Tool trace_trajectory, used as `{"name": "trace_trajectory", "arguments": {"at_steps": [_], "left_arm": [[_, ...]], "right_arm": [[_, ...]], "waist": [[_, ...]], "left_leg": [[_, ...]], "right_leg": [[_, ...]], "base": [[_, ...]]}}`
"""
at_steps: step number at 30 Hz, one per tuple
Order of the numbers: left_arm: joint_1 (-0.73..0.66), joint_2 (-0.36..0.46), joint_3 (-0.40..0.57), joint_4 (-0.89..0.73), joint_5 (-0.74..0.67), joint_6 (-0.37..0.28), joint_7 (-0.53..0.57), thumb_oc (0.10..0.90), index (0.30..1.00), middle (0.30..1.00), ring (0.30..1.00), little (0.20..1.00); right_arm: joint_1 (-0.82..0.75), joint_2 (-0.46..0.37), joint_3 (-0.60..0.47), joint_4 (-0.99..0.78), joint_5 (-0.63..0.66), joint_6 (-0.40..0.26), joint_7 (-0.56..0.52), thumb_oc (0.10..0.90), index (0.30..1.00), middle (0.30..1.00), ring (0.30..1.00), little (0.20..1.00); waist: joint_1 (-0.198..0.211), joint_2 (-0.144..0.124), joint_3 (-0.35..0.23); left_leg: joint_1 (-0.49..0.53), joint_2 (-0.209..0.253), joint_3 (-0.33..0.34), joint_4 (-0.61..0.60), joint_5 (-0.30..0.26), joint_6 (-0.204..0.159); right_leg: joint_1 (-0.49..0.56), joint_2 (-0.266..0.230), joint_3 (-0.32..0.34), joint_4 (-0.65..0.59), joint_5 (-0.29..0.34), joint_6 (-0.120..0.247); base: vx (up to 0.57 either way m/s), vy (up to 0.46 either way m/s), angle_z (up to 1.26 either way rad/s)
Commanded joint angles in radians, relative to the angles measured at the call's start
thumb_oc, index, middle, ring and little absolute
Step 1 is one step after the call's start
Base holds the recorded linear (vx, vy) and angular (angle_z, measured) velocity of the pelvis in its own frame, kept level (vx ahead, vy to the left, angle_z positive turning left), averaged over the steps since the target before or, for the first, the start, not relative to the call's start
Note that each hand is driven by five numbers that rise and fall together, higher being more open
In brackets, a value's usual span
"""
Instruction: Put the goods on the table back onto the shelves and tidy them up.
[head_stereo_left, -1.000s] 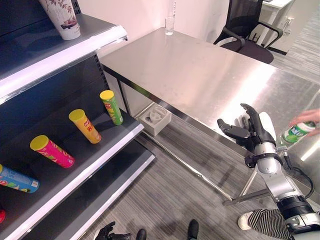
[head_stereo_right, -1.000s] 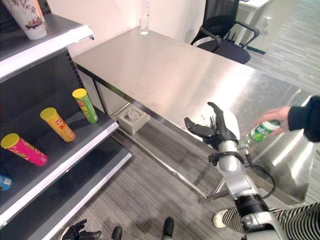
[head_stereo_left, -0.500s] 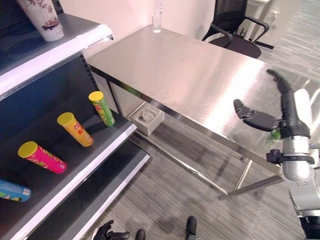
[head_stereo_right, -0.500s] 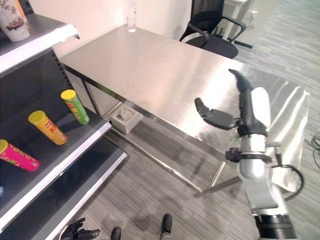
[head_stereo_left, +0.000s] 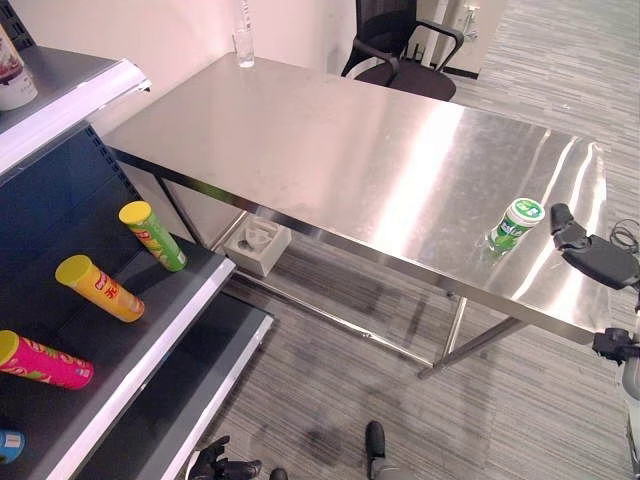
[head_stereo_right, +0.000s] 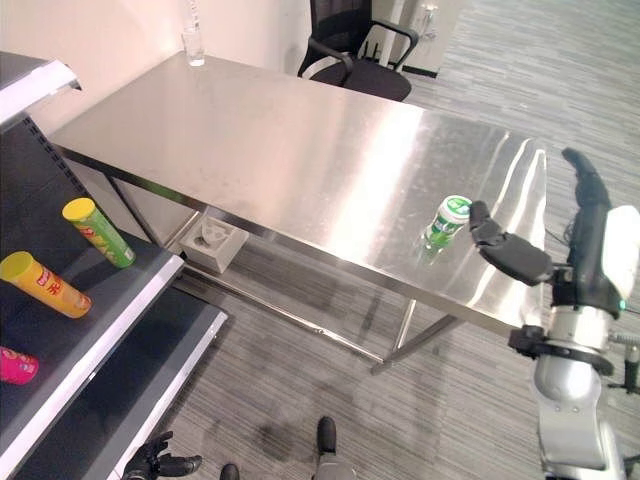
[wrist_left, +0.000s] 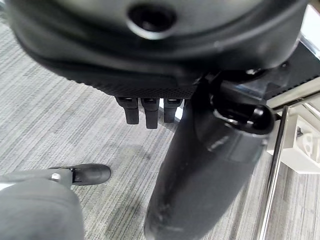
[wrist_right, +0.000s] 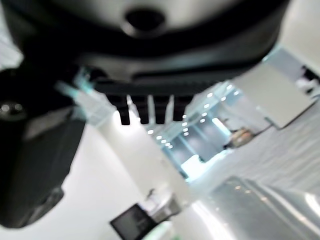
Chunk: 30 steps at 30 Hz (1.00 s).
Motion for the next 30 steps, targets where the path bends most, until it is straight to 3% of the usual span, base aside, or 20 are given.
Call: {"name": "trace_trajectory", "arguments": {"at_steps": [1, 11, 17, 30], "left_arm": [[-0.038, 0.061, 0.014, 0.024, 0.033, -0.04, 0.012, 0.8, 0.9, 0.9, 0.9, 0.9], [-0.028, 0.068, 0.011, 0.018, 0.028, -0.029, 0.012, 0.8, 0.9, 0.9, 0.9, 0.9], [-0.018, 0.075, 0.001, 0.025, 0.031, -0.026, 0.004, 0.8, 0.9, 0.9, 0.9, 0.9], [-0.008, 0.075, -0.013, 0.019, 0.011, -0.029, 0.001, 0.8, 0.9, 0.9, 0.9, 0.9]], "right_arm": [[-0.069, -0.016, -0.109, -0.055, 0.011, -0.058, -0.047, 0.8, 0.9, 0.9, 0.9, 0.9], [-0.067, -0.006, -0.033, 0.12, 0.035, -0.003, -0.041, 0.8, 0.9, 0.9, 0.9, 0.9], [-0.115, -0.061, 0.017, 0.222, 0.034, 0.018, -0.039, 0.8, 0.9, 0.9, 0.9, 0.9], [-0.206, -0.129, 0.05, 0.268, 0.033, 0.019, -0.06, 0.8, 0.9, 0.9, 0.9, 0.9]], "waist": [[0.023, -0.015, -0.035], [0.027, -0.003, -0.032], [0.042, 0.006, -0.025], [0.063, 0.01, -0.022]], "left_leg": [[-0.038, -0.048, 0.05, 0.003, -0.043, 0.034], [-0.03, -0.037, 0.049, 0.003, -0.043, 0.024], [-0.036, -0.031, 0.044, 0.003, -0.034, 0.017], [-0.057, -0.016, 0.017, 0.003, -0.019, -0.002]], "right_leg": [[0.068, -0.001, -0.002, 0.012, -0.115, 0.093], [0.075, 0.004, -0.015, 0.008, -0.123, 0.086], [0.076, 0.008, -0.026, 0.005, -0.128, 0.083], [0.082, 0.02, -0.063, 0.005, -0.149, 0.072]], "base": [[-0.01, -0.017, -0.03], [0.01, -0.04, -0.04], [0.0, -0.053, 0.02], [0.02, -0.045, 0.09]]}}
